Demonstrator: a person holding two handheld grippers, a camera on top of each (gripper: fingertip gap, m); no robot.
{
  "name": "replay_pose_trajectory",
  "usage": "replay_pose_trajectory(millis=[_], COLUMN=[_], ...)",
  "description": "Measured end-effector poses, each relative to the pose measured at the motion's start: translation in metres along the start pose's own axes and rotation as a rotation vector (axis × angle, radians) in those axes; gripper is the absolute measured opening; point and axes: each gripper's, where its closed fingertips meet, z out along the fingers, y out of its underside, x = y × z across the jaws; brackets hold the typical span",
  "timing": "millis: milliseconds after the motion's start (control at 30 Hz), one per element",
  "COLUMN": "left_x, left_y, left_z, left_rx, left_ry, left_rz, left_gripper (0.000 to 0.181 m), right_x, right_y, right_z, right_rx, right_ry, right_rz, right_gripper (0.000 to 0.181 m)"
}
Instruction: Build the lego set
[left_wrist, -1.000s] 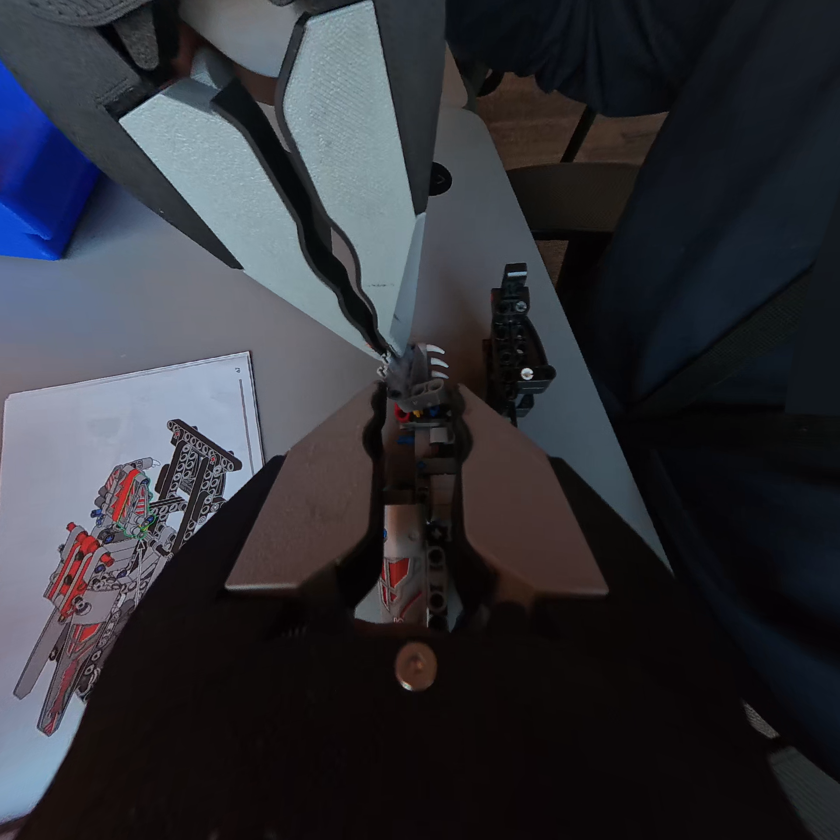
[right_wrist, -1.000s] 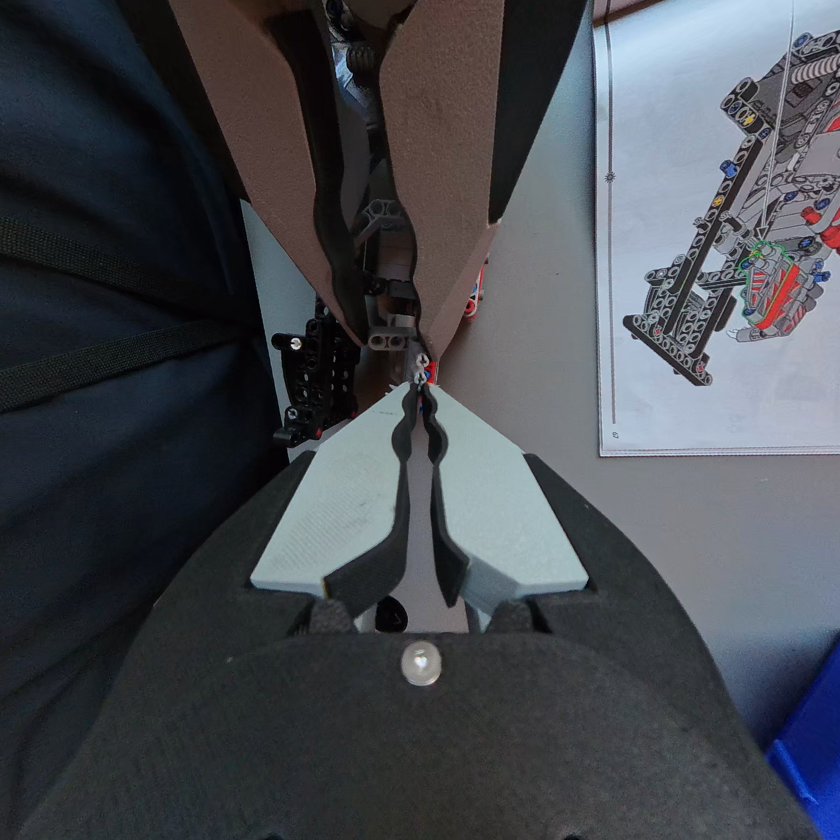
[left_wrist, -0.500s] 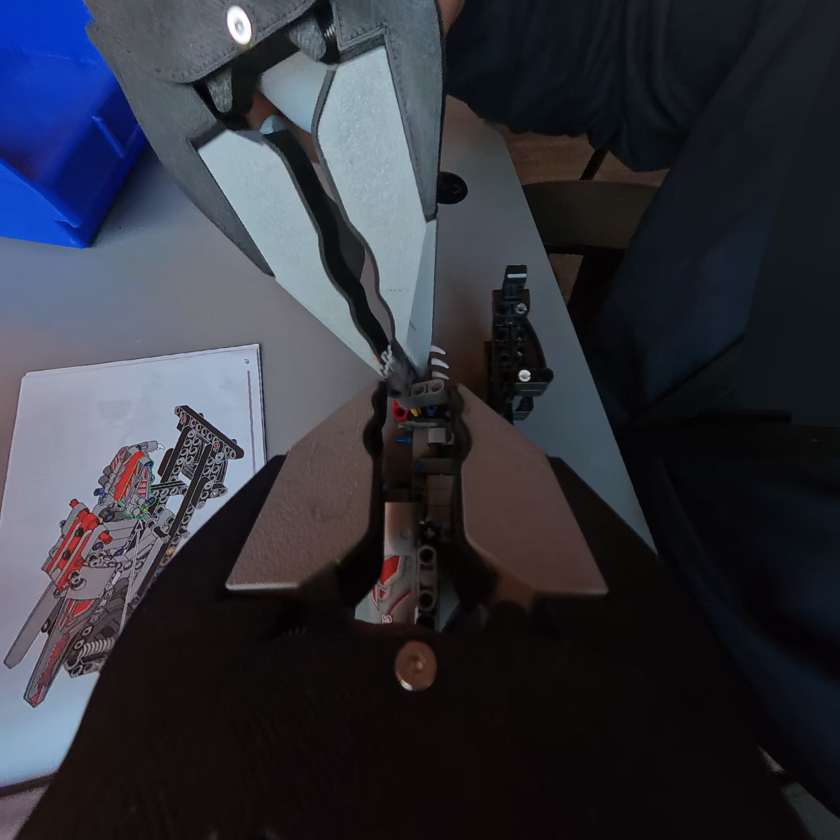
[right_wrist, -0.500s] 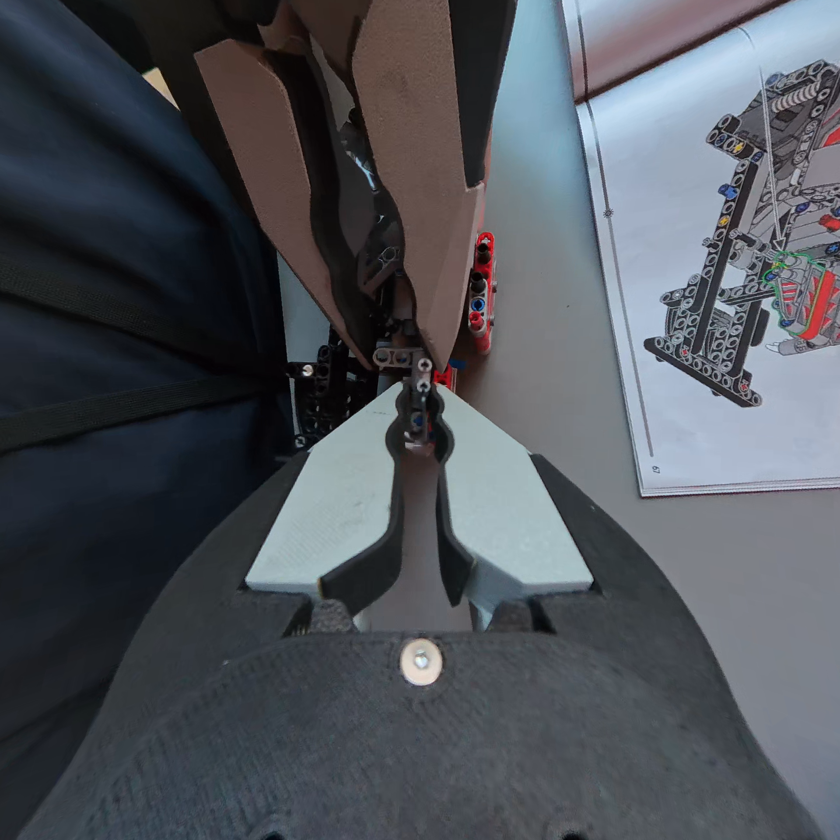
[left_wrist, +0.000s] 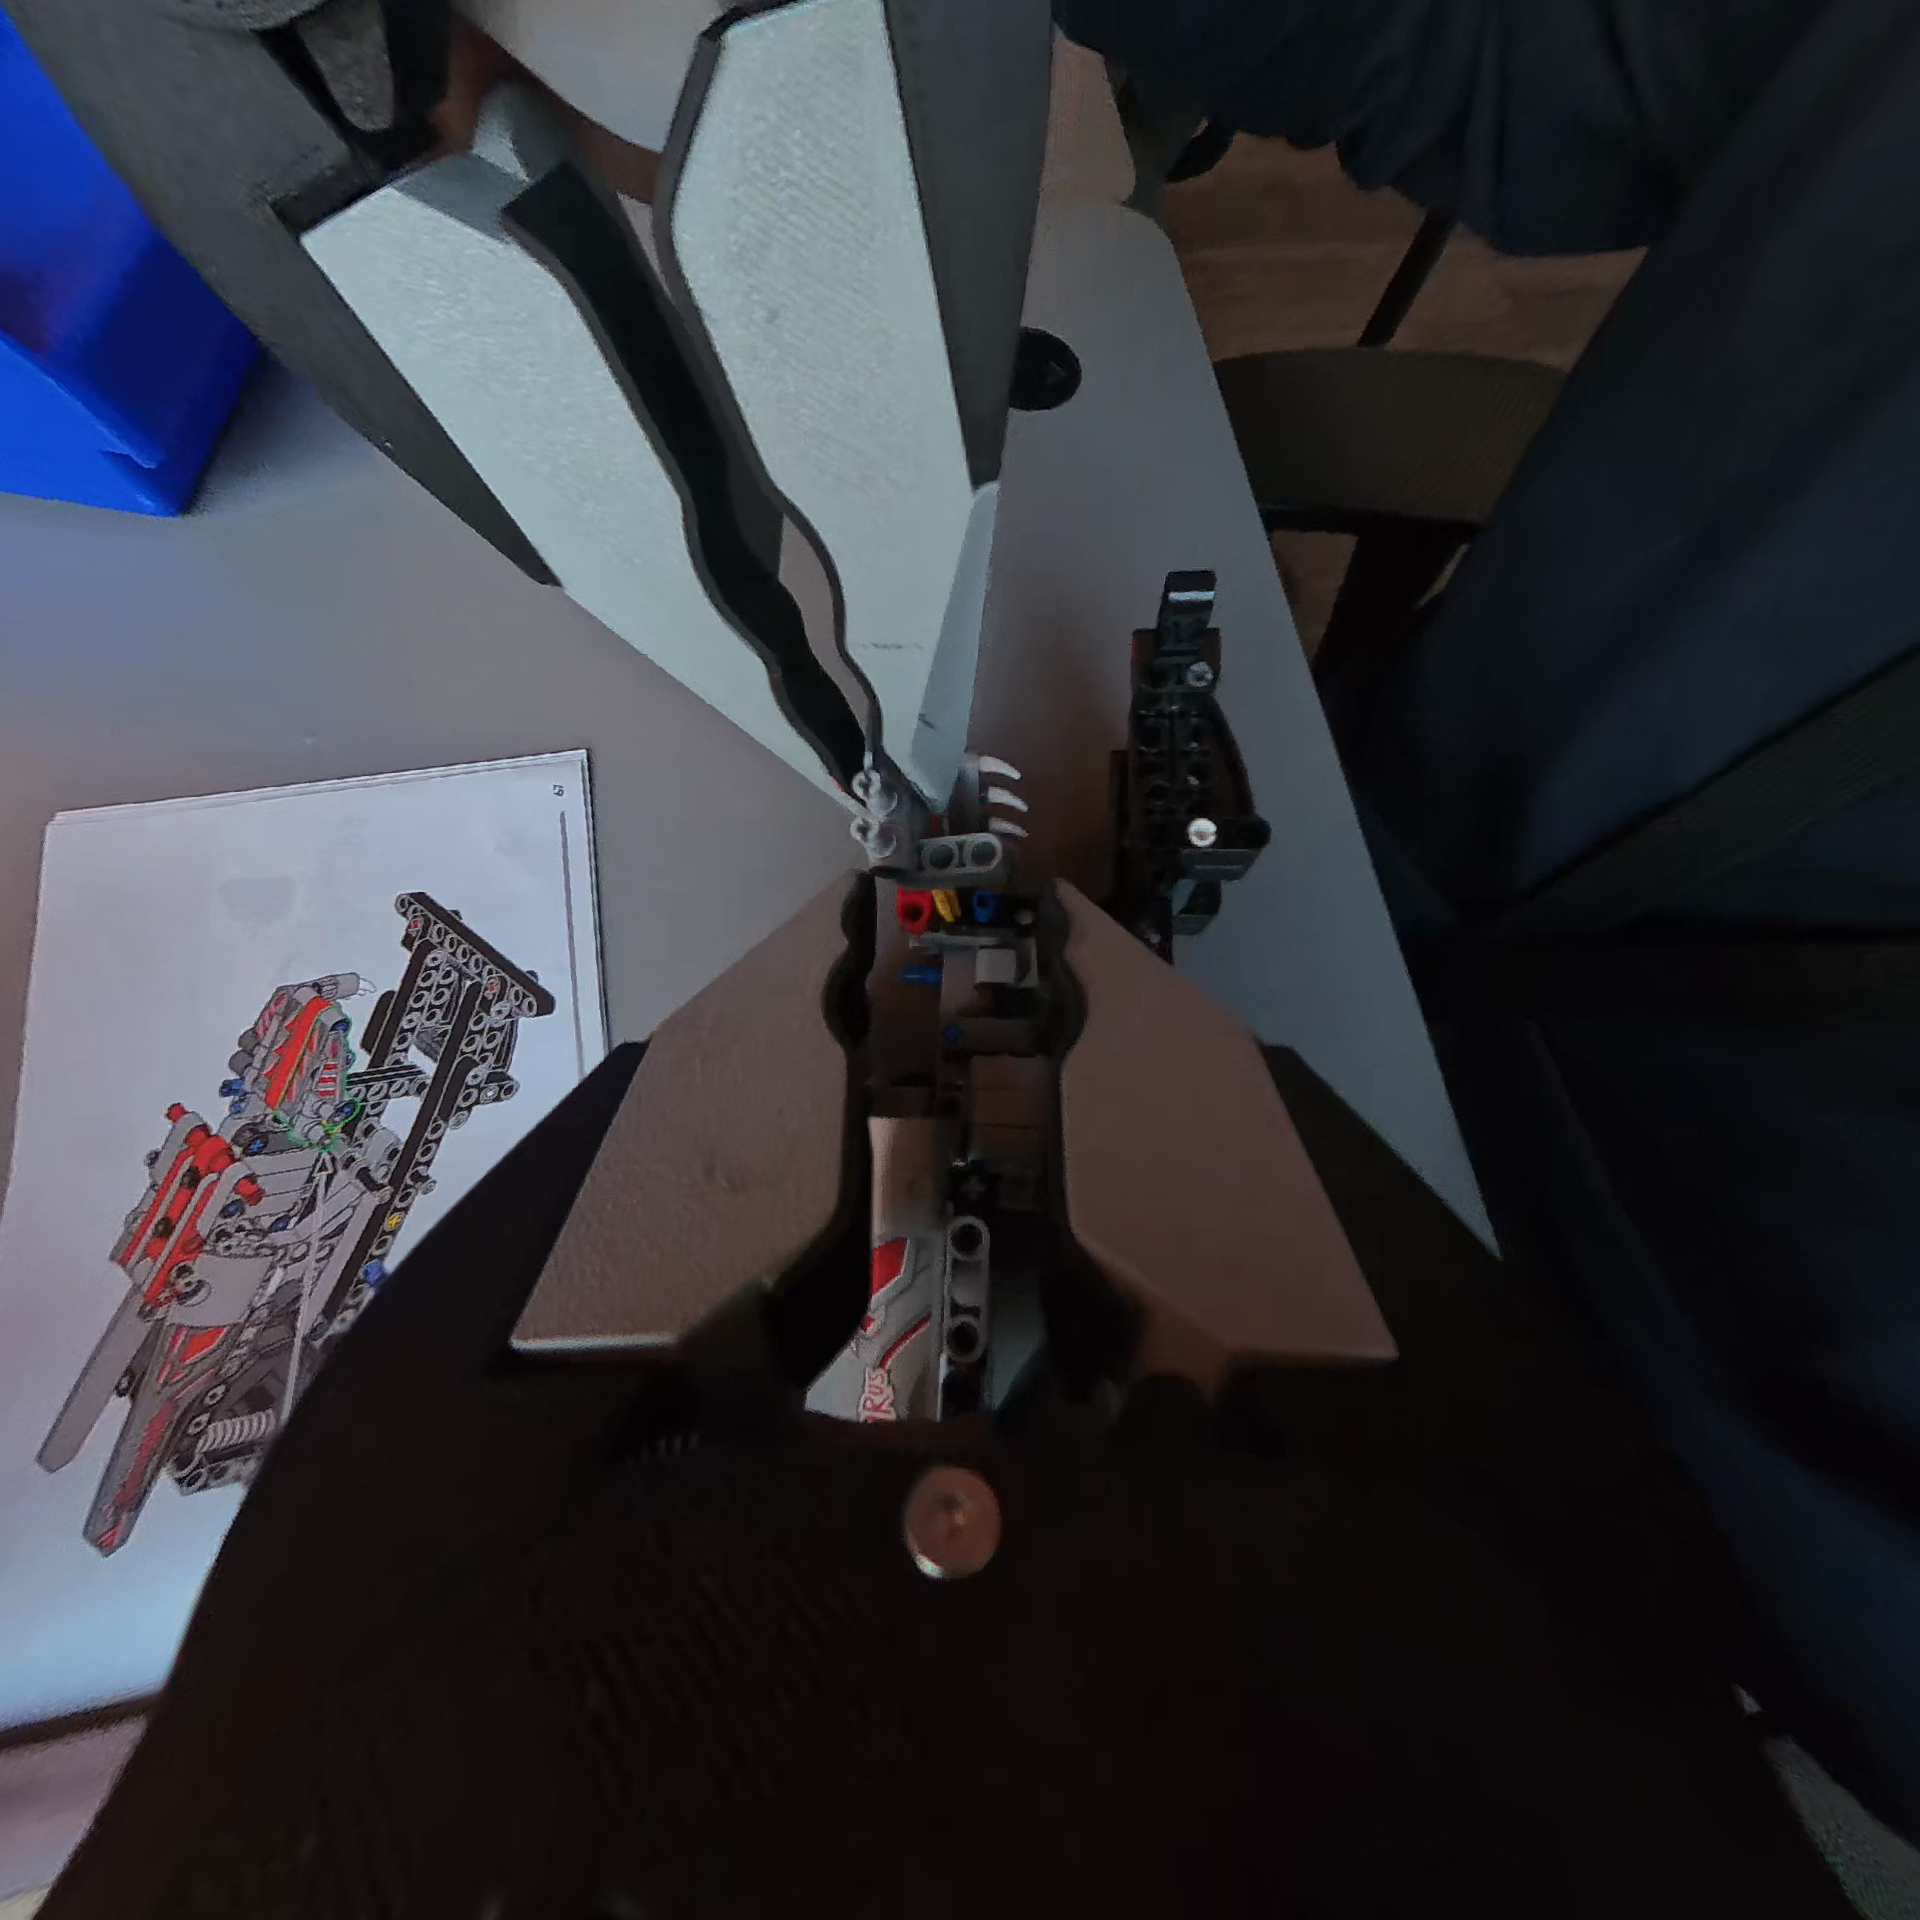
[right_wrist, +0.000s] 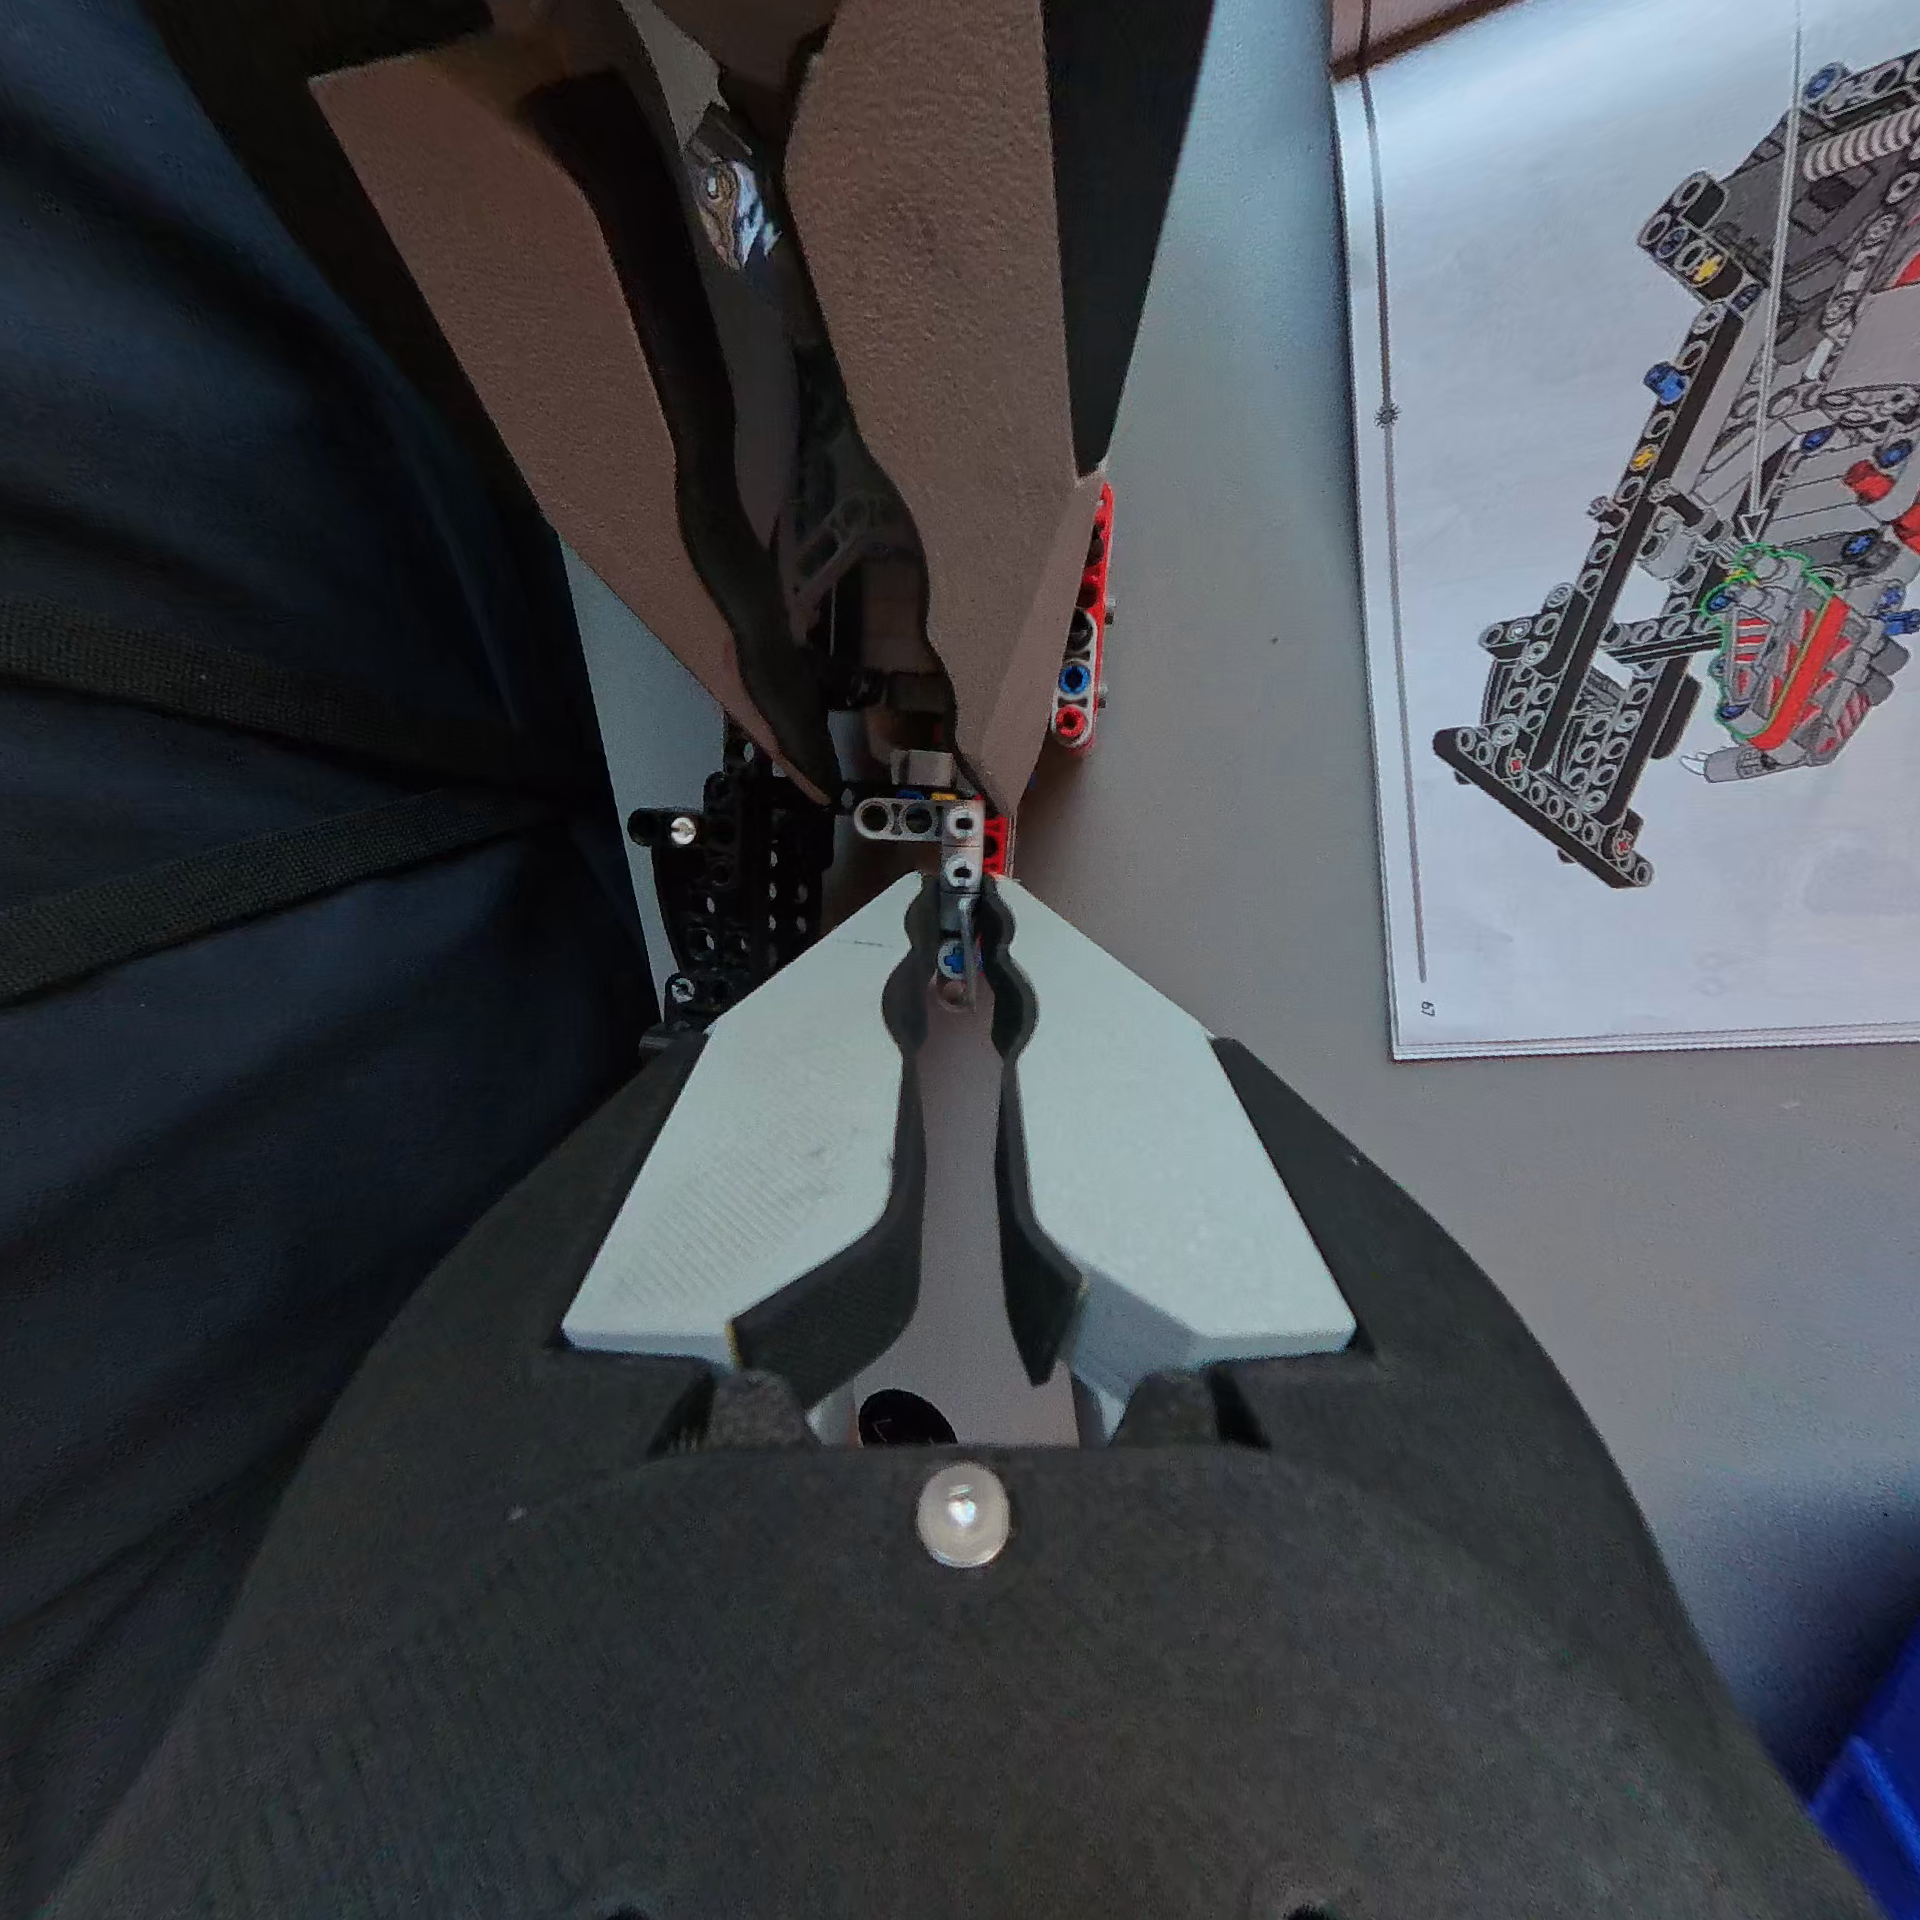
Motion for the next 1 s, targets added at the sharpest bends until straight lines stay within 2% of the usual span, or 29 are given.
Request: replay_pose_trajectory(millis=[33,267,467,1000], left_x=[0.0000,-0.0030,-0.0041,0.0038], left_y=[0.0000,-0.0028,0.0001,0.0024], left_z=[-0.0007,-0.0016,0.0014,0.0043], left_rx=[0.000,0.020,0.017,-0.006], left_ry=[0.002,0.010,0.007,0.027], left_rz=[0.002,-0.032,-0.045,-0.012], left_gripper=[0.029,0.034,0.024,0.025], right_x=[0.0004,0.0025,0.0030,-0.0034], right_y=[-0.0004,-0.0025,-0.0021,0.0033], right_z=[-0.0008,-0.0010,0.0031,0.0085], right_rx=[-0.002,-0.050,-0.079,-0.124], right_ry=[-0.001,0.016,0.025,0.034], right_rz=[0.004,-0.013,-0.027,-0.015], right_gripper=[0.004,0.004,0.004,0.004])
